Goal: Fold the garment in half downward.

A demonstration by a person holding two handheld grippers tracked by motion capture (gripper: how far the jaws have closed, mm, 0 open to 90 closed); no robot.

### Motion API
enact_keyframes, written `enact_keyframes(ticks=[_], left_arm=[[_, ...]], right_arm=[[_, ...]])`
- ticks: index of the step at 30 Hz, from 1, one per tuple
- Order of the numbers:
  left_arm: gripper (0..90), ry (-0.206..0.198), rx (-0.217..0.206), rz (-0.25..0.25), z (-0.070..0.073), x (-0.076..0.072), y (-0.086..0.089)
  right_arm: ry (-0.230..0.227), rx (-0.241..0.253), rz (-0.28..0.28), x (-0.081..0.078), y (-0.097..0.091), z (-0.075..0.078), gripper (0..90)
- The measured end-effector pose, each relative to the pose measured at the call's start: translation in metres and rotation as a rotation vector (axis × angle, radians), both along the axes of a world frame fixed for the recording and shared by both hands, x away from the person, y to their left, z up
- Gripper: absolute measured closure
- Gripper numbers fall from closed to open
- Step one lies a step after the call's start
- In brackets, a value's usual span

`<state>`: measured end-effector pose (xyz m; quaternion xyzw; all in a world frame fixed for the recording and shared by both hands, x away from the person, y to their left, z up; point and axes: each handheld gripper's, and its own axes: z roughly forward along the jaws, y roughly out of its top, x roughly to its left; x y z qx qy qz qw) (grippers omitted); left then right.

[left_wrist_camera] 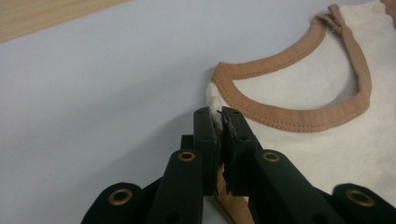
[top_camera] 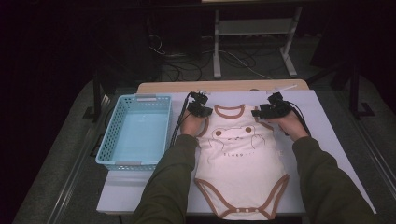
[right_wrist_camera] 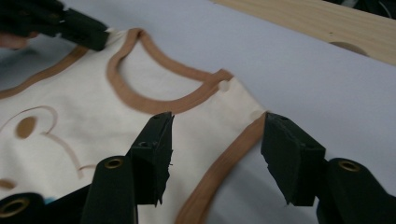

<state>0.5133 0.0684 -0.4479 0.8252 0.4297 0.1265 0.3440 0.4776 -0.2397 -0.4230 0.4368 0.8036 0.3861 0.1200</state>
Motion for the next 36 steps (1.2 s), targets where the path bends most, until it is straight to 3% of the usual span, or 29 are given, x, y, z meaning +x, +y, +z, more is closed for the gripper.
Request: enact_keyframes(ticks=[6,9,14,21,26,36], left_arm=[[84.3,0.002,-0.012,0.001,-0.001,0.0,0.001],[84.3,0.005,-0.037,0.013,-0.002,0.0,0.003],[84.4,0.004,-0.036,0.012,-0.002,0.0,0.003],[84.4,0.004,-0.027,0.017,-0.002,0.0,0.002],[84.6,0.004,-0.028,0.024,-0.002,-0.001,0.001],[85.3,0.008,-0.056,0.051,0.0,0.0,0.002]], right_arm=[[0.004,0.002,-0.063,0.025,0.0,-0.01,48.1],[0.016,-0.012,-0.079,0.033,0.002,-0.017,49.9],[0.052,-0.025,-0.082,0.041,0.006,-0.026,51.6],[0.039,-0.056,-0.086,0.041,0.009,-0.03,64.5],[0.058,-0.033,-0.072,0.04,0.01,-0.03,78.6],[0.06,-0.019,-0.078,0.04,0.009,-0.026,81.0]])
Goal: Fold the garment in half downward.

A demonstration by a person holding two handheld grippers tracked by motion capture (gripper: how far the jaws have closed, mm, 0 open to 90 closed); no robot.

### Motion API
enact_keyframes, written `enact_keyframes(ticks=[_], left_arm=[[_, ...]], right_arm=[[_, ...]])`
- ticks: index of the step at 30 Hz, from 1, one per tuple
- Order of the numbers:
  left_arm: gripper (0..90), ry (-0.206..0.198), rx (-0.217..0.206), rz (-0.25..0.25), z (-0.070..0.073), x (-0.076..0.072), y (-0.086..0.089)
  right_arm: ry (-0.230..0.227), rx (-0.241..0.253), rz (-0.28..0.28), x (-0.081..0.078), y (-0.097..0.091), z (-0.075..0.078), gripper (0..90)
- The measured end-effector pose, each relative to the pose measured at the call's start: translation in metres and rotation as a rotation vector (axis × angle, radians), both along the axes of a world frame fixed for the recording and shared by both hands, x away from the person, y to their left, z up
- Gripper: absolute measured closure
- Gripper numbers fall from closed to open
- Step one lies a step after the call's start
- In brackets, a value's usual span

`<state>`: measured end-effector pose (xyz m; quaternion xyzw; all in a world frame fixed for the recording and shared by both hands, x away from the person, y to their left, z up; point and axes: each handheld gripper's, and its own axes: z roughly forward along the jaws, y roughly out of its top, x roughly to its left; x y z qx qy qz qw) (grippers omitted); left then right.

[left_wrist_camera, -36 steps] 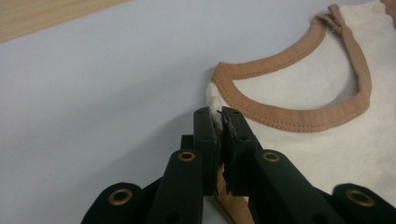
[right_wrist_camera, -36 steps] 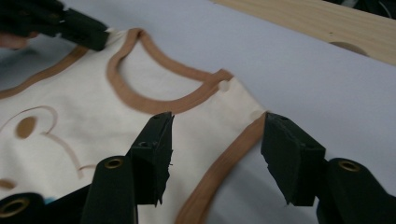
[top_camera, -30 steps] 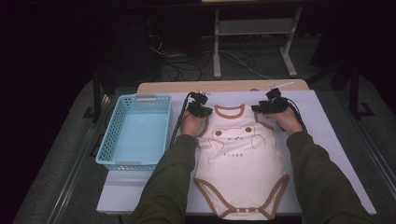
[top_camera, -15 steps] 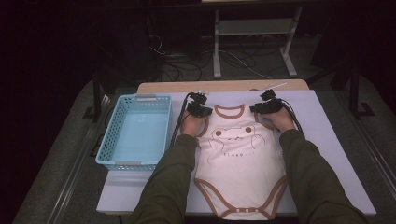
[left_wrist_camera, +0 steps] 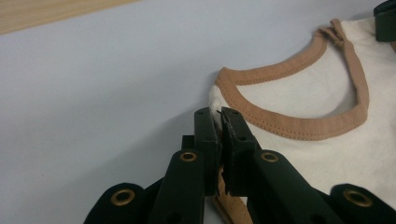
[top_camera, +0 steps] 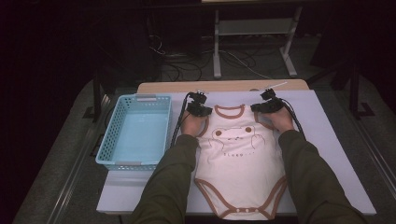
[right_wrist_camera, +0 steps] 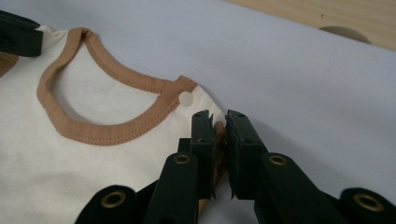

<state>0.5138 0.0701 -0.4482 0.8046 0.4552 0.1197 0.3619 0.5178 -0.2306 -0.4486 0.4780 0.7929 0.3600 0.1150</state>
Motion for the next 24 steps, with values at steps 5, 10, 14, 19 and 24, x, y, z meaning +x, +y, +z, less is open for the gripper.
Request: enact_keyframes(ticks=[5,10,14,19,24], left_arm=[[85.2,-0.023,-0.025,0.011,0.009,0.002,0.002],[85.2,-0.072,-0.034,0.007,0.032,0.005,0.0],[85.2,-0.12,-0.06,0.014,0.05,0.005,-0.004],[85.1,-0.132,-0.056,-0.001,0.061,0.003,-0.001],[85.2,-0.133,-0.089,-0.006,0.067,-0.006,0.002]], right_arm=[[-0.036,0.002,-0.002,0.0,-0.002,0.01,81.3],[-0.08,0.011,-0.008,0.0,-0.003,0.024,81.4],[-0.111,0.019,-0.014,0.001,-0.004,0.039,81.5],[-0.152,0.044,-0.004,-0.002,-0.005,0.058,81.5],[-0.163,0.056,0.029,-0.012,-0.008,0.068,81.6]])
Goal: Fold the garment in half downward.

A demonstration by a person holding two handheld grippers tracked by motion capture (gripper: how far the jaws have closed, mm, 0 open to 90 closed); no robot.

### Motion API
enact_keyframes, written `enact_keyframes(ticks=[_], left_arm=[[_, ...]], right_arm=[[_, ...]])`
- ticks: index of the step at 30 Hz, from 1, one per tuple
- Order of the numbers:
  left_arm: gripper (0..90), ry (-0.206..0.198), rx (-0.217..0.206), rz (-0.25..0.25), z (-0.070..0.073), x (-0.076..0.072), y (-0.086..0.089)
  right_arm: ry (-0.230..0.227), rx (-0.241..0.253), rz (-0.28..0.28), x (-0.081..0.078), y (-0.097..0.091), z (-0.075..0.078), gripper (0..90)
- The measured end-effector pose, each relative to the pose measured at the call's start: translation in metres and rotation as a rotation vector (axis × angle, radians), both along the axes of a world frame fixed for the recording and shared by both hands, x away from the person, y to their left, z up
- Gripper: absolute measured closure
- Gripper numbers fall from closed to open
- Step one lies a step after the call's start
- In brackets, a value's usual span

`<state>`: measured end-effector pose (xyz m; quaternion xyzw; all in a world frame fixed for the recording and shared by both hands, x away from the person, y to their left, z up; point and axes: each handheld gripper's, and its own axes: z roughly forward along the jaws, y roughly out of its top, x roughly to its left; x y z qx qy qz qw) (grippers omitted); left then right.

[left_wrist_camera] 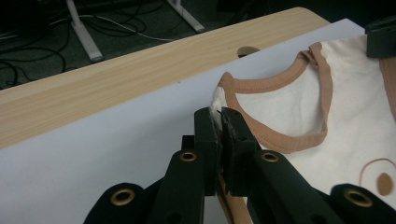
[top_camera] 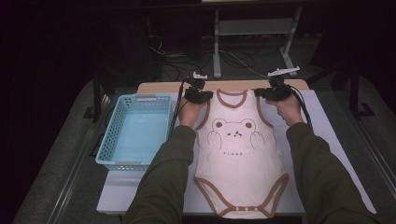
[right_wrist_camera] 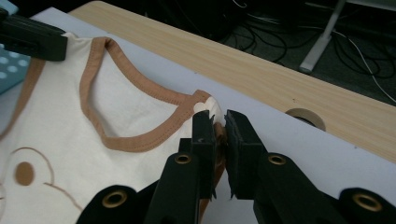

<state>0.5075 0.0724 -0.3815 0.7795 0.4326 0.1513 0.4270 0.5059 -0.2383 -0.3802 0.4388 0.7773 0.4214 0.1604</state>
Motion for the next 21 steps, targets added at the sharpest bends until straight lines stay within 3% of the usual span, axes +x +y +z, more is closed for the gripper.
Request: enact_keyframes(ticks=[8,21], left_arm=[[85.1,-0.005,-0.003,-0.021,0.011,-0.022,0.005],[85.2,-0.02,0.01,-0.07,0.017,-0.06,0.01]], right_arm=[[-0.012,0.043,0.048,-0.022,-0.003,0.008,81.7],[-0.016,0.038,0.114,-0.055,-0.006,0.004,81.8]])
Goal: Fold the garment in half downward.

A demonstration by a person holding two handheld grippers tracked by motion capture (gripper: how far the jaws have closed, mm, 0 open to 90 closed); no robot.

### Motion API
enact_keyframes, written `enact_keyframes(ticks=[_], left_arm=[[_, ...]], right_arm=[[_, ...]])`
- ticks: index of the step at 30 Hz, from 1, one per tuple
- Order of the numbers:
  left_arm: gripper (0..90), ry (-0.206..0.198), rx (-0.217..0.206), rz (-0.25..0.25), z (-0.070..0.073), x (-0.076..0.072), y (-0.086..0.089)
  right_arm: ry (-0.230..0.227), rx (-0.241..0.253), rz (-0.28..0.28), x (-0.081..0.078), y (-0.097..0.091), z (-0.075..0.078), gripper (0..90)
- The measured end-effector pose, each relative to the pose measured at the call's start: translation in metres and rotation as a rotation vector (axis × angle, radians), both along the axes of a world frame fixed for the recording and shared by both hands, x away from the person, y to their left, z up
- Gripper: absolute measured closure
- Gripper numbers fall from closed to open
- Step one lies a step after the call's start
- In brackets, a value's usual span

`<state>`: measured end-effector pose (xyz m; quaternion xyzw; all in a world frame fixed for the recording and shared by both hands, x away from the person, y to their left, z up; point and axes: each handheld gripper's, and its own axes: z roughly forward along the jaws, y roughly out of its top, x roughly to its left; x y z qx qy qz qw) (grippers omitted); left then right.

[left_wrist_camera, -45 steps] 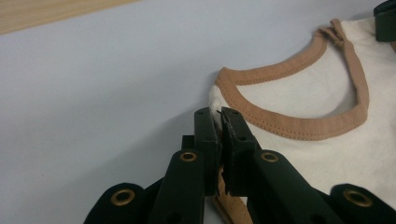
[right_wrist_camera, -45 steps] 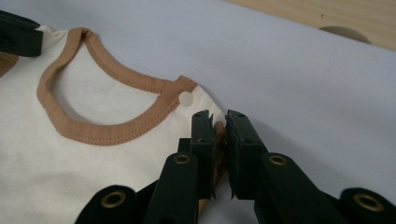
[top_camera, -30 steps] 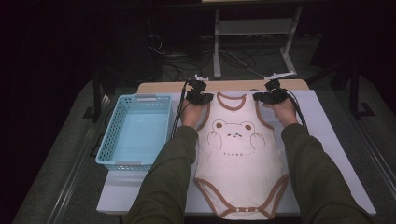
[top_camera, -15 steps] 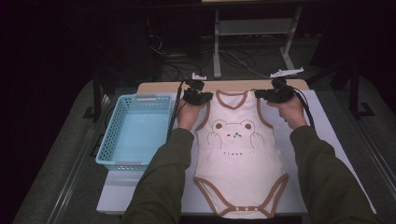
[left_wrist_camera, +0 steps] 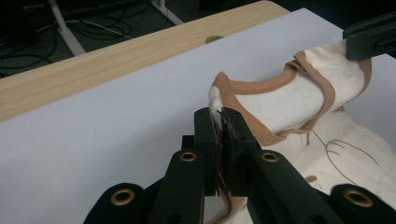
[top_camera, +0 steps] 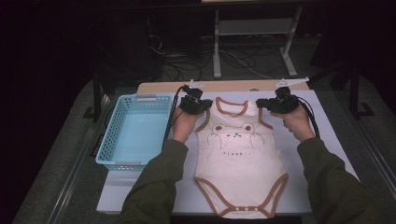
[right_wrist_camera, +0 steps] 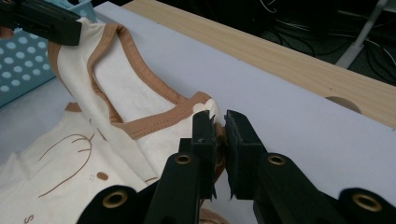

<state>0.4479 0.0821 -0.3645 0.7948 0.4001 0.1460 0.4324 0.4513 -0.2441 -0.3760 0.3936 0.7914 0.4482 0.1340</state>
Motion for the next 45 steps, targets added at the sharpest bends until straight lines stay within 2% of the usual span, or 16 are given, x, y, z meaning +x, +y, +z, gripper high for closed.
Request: enact_keyframes(ticks=[5,8,16,23,34,37,39,42,45], left_arm=[[85.2,-0.011,0.004,-0.01,0.0,-0.014,-0.003],[85.1,-0.01,-0.004,-0.019,-0.002,-0.022,-0.005],[85.2,-0.016,0.01,-0.045,-0.006,-0.041,-0.007],[85.2,-0.011,-0.001,-0.068,-0.012,-0.06,-0.003],[85.2,-0.011,0.028,-0.118,-0.017,-0.089,-0.004],[85.2,0.001,0.02,-0.136,-0.02,-0.097,-0.001],[85.2,0.013,-0.002,-0.139,-0.021,-0.103,0.001],[85.1,0.012,-0.003,-0.16,-0.021,-0.112,0.005],[85.2,0.023,-0.035,-0.175,-0.022,-0.121,0.009]], right_arm=[[-0.004,-0.002,0.017,-0.011,-0.002,-0.001,81.8],[-0.004,0.007,0.02,-0.017,-0.004,-0.001,81.8],[0.007,0.033,0.036,-0.037,-0.007,-0.006,81.8],[0.018,0.03,0.063,-0.053,-0.006,-0.012,81.8],[0.025,0.005,0.116,-0.079,-0.007,-0.017,81.8],[0.036,0.002,0.132,-0.088,-0.008,-0.018,81.8],[0.036,0.002,0.145,-0.095,-0.008,-0.018,81.8],[0.031,0.0,0.161,-0.105,-0.009,-0.016,81.8],[0.03,-0.004,0.173,-0.114,-0.009,-0.016,81.8]])
